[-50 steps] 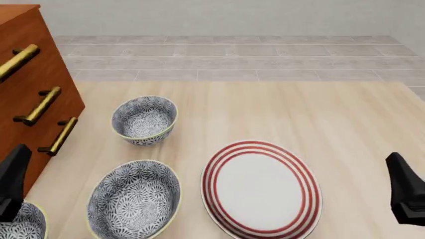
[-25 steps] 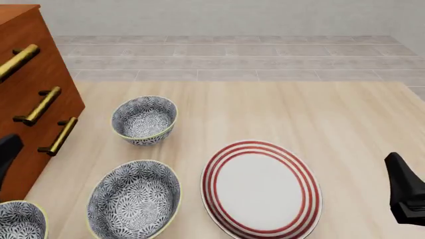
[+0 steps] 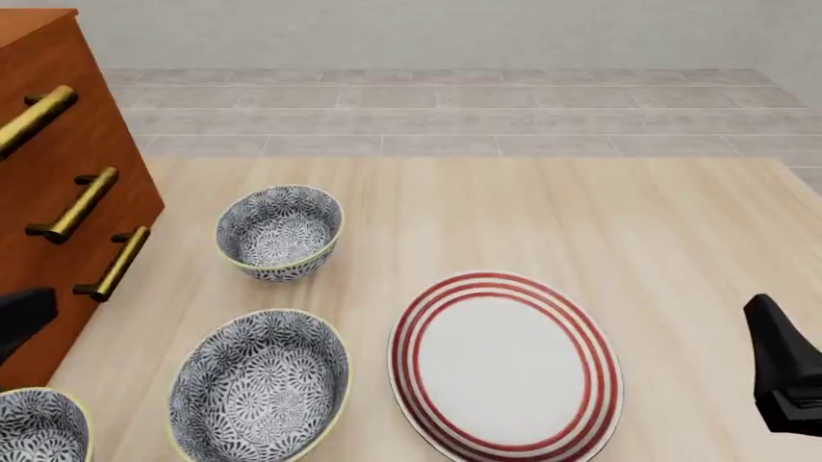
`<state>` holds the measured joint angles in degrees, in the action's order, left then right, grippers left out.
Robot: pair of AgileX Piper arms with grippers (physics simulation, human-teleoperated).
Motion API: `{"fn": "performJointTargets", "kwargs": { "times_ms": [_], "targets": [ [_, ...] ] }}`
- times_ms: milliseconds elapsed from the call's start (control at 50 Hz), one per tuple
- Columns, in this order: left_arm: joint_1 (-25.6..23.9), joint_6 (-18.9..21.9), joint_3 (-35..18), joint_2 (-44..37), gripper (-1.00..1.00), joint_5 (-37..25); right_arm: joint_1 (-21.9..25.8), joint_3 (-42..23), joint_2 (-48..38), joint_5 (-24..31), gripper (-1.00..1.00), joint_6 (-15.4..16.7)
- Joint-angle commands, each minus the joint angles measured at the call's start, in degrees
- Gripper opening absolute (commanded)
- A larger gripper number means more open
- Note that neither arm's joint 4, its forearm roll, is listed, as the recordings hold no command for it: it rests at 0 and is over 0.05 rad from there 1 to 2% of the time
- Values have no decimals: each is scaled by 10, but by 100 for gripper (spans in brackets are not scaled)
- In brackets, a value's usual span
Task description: Put the bowl at the front on the plate.
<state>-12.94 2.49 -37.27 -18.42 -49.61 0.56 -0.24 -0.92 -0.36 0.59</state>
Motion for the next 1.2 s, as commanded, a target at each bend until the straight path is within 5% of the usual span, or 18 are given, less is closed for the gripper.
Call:
{"fn": "performJointTargets", "kwargs": {
  "times_ms": [20,460,1200],
  "targets": [
    [-13,2,-54,-33,100,-78,0,0,-2,-2,100,-3],
    [1,-35,-32,8,100,-202,0,0,-5,-3,100,-9],
    [41,-66,78,35,100,-202,2,0,7,6,100,7]
  ]
}}
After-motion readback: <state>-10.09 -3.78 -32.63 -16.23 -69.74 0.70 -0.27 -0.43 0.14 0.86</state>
